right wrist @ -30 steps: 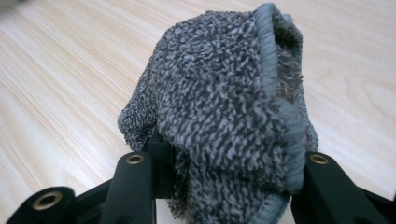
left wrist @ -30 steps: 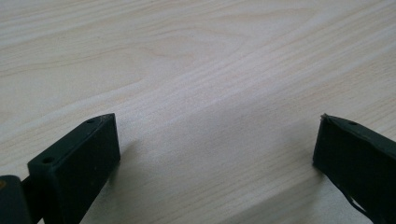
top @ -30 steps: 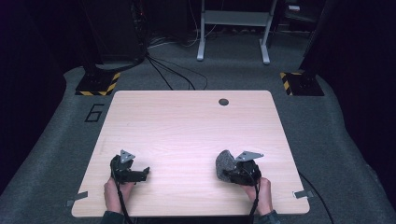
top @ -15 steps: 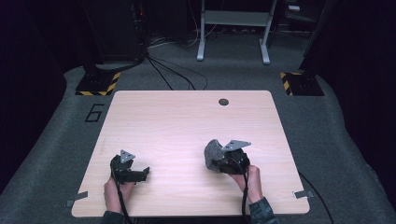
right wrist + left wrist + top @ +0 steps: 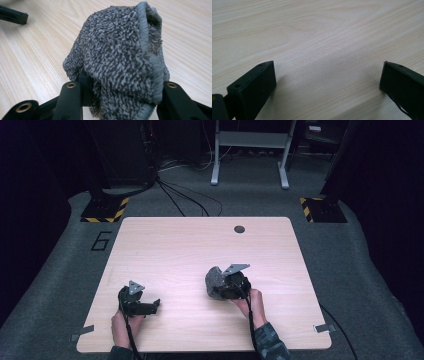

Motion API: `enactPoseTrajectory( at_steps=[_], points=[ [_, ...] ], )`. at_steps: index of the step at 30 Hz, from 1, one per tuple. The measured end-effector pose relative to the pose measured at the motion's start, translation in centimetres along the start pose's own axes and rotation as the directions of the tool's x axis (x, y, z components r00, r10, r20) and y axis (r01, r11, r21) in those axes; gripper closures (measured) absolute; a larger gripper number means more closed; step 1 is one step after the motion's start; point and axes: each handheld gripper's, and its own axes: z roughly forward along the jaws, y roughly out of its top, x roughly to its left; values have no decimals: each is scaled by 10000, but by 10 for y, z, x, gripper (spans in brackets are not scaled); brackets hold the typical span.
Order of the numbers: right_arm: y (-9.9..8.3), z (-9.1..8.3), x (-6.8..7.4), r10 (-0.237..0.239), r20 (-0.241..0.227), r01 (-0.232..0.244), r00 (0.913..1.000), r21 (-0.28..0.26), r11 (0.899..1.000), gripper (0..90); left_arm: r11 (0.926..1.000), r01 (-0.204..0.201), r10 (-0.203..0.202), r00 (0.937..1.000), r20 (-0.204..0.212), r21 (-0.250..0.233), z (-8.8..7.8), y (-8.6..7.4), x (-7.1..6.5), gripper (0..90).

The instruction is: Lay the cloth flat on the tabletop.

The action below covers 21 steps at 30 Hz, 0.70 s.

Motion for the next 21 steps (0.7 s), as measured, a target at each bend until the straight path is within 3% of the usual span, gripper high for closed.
enactPoseTrajectory(
  at_steps=[3,4,5,9,12,21],
  points=[
    [1,8,2,-3,-24,3,10000,115,9999,539,10000,-1,1,10000,0,3,0,0,0,5],
    [1,11,4,229,-19,-228,9997,263,9994,528,10000,-3,3,10000,1,2,0,0,0,5],
    [1,14,3,34,-42,-32,10000,295,9996,508,10000,4,-4,10000,7,7,0,0,0,5],
    [-1,19,3,361,22,-361,9993,476,9982,321,10000,-2,2,10000,-3,6,0,0,0,5],
    [-3,12,2,329,-56,-328,9994,230,9992,211,10000,18,-18,10000,-31,15,0,0,0,4],
    [-14,-20,-1,441,64,-440,9990,-164,9989,197,9994,277,-272,9994,-236,220,1,7,-10,16]
  ],
)
